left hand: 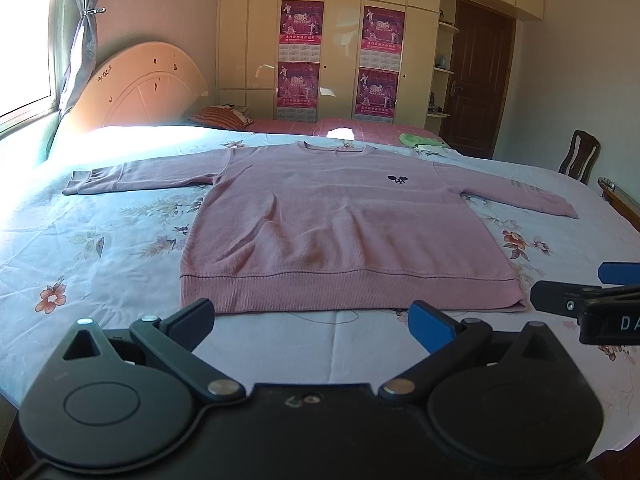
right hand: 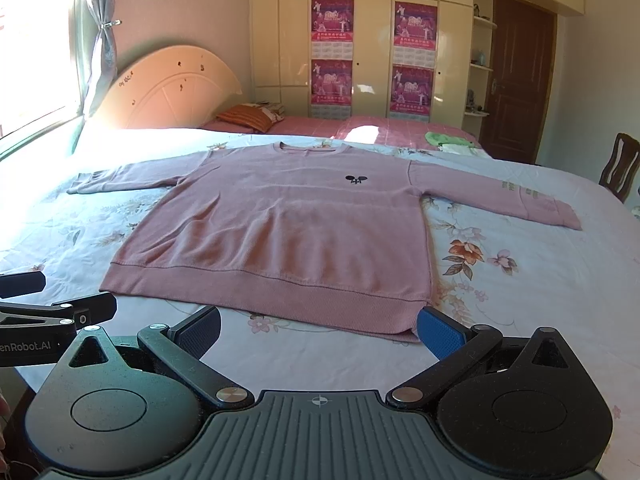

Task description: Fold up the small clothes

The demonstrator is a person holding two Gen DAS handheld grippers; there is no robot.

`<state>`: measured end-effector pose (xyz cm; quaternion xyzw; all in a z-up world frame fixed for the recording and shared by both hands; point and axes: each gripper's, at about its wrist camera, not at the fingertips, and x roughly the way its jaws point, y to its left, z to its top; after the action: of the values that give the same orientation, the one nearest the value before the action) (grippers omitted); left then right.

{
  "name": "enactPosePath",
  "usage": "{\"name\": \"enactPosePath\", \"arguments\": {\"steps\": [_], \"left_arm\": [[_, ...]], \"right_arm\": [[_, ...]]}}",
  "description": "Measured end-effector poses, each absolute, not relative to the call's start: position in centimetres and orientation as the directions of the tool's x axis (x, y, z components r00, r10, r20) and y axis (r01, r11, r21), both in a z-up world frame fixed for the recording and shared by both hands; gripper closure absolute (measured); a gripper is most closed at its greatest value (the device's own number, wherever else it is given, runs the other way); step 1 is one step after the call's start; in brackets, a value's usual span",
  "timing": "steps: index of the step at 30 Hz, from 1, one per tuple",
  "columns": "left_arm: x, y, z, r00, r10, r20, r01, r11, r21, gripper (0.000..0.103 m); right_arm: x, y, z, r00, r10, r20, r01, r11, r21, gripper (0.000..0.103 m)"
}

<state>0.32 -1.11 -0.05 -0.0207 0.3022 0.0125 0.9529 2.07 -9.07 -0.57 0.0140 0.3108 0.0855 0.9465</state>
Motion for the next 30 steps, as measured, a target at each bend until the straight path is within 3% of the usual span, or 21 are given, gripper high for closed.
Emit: {"name": "enactPosePath", "arguments": {"steps": [30], "left_arm": [[5.9,-2.5,-0.5,0.804,-0.046,-0.592,0.034,0.999,-0.031,0.000]], "right_arm": [[6.5,-11.3,-1.2,0.790,0.113,-0.603,-0.084,0.994,0.075,0.000]]}}
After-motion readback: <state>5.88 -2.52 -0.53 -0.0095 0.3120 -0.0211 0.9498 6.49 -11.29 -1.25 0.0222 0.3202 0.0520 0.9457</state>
